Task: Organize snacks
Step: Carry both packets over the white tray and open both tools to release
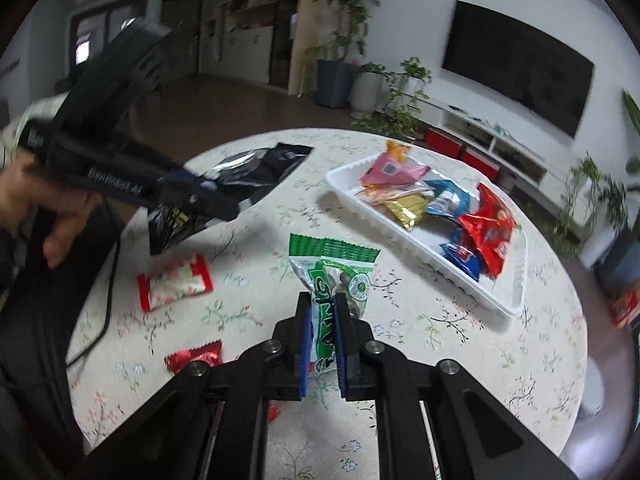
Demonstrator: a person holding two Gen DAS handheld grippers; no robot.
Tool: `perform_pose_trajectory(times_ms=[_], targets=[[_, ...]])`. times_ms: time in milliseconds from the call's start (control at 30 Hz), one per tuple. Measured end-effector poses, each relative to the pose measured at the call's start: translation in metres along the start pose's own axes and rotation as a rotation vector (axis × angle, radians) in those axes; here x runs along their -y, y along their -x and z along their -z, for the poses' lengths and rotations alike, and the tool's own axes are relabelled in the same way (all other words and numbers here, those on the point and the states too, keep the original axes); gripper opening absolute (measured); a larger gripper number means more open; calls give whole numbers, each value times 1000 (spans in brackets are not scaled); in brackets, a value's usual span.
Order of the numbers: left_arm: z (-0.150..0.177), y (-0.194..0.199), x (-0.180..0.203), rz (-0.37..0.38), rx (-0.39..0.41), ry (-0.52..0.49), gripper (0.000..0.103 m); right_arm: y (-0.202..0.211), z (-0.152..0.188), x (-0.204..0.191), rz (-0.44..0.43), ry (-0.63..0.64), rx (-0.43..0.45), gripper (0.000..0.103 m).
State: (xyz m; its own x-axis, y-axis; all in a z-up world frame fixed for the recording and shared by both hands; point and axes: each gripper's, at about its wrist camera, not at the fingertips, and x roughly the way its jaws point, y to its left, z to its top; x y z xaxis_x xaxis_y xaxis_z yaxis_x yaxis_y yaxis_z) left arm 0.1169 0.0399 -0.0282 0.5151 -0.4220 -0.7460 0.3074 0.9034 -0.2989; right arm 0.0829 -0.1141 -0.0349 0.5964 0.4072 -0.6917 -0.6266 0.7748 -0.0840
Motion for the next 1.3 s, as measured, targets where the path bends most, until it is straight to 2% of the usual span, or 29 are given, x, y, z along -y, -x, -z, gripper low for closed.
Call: perform_pose_trajectory(times_ms=[133,267,433,700,800,933,1300], targets=[[-23,7,3,-2,26,-16,22,9,-12,33,-16,-137,45,11],[-57,9,5,-17,52,-43,22,12,-35,63,3,-213,82,11],[-111,-2,6,-46,58,-86,22,0,-69,92,50,-222,103,11],[-177,-52,5,-123,7,-180,22,-54,-100,111,75,-232,42,11],[-188,-76,-6,-154,-39,-191,22,-74,-102,113,75,-237,9,11],[-188,-103,-25,-177,-85,-161,22,-99,-99,116,84,-246,-35,11],[-182,-146,-26,-156,-131,-135,22,-132,-91,107,124,-220,-103,11]])
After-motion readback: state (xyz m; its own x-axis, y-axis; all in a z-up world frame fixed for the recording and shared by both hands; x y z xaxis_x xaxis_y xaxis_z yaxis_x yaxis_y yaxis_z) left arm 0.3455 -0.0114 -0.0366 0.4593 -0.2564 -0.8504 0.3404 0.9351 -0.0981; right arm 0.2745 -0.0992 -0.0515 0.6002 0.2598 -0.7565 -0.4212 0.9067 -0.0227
